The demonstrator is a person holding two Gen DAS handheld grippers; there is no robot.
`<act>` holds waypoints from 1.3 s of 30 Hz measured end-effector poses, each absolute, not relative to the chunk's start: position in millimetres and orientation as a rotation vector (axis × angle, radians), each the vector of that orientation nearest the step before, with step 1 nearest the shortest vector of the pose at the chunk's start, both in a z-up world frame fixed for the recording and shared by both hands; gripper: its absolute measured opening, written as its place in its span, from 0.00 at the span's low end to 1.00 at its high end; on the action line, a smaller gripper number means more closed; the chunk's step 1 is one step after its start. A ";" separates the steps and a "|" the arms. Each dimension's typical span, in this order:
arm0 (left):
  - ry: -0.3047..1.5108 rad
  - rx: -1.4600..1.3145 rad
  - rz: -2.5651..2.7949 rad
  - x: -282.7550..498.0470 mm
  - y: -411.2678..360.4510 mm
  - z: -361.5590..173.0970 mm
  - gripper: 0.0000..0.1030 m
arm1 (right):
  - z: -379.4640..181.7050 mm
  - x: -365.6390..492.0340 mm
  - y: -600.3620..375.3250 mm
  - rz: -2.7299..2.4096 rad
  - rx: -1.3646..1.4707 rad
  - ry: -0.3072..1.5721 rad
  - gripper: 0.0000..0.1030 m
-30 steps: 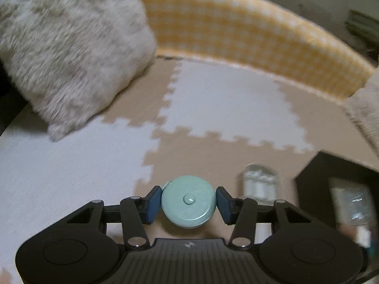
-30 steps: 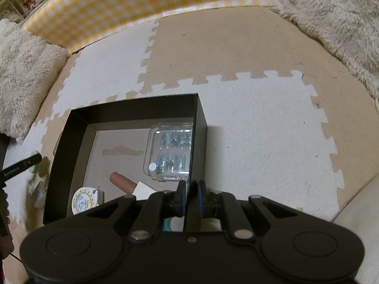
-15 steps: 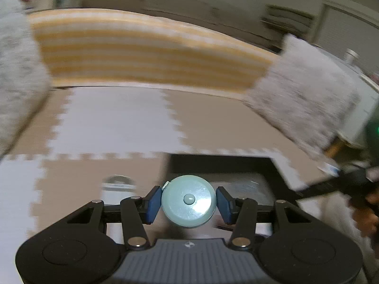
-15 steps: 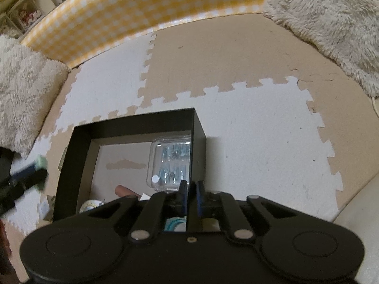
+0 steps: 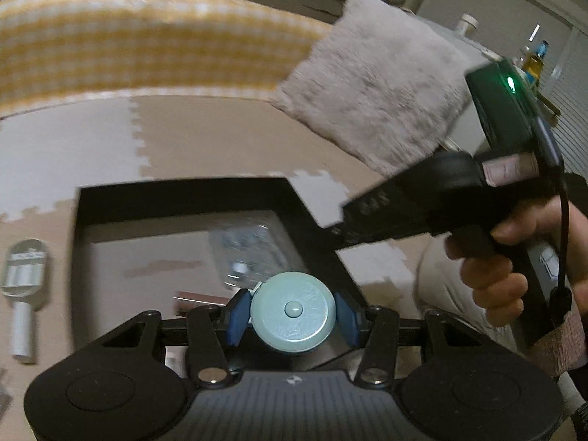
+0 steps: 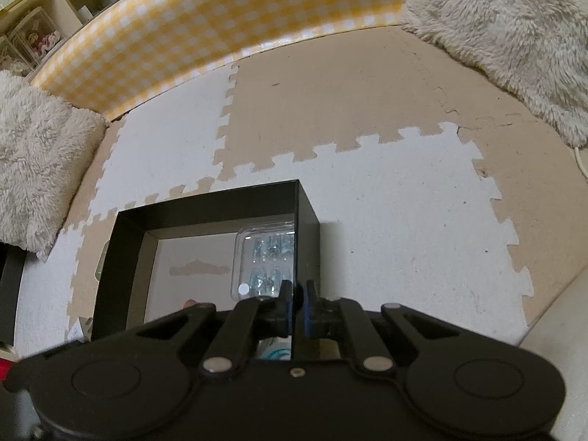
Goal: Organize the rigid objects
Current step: 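Carry the mint tape measure with the left gripper into the box and release, then move the left gripper to the white plastic holder with cylinder and grasp it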
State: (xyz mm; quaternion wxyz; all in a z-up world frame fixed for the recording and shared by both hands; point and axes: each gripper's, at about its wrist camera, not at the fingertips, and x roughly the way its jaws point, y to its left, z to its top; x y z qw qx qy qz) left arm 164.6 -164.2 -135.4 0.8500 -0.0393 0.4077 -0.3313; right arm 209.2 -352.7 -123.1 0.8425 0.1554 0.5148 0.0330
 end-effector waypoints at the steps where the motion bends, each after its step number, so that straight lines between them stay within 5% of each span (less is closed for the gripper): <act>1: 0.867 -0.081 -0.708 164.2 -170.0 -137.8 0.49 | -123.1 209.1 -353.0 0.071 0.330 1.087 0.06; 8: 0.902 -0.076 -0.702 163.8 -190.4 -148.9 0.50 | -124.2 209.4 -354.6 0.074 0.333 1.088 0.06; 14: 0.925 -0.103 -0.684 163.7 -183.5 -145.5 0.75 | -124.9 209.6 -355.6 0.075 0.341 1.089 0.06; 39: 0.902 -0.021 -0.685 149.5 -177.1 -114.5 1.00 | -124.3 209.6 -355.0 0.074 0.340 1.090 0.06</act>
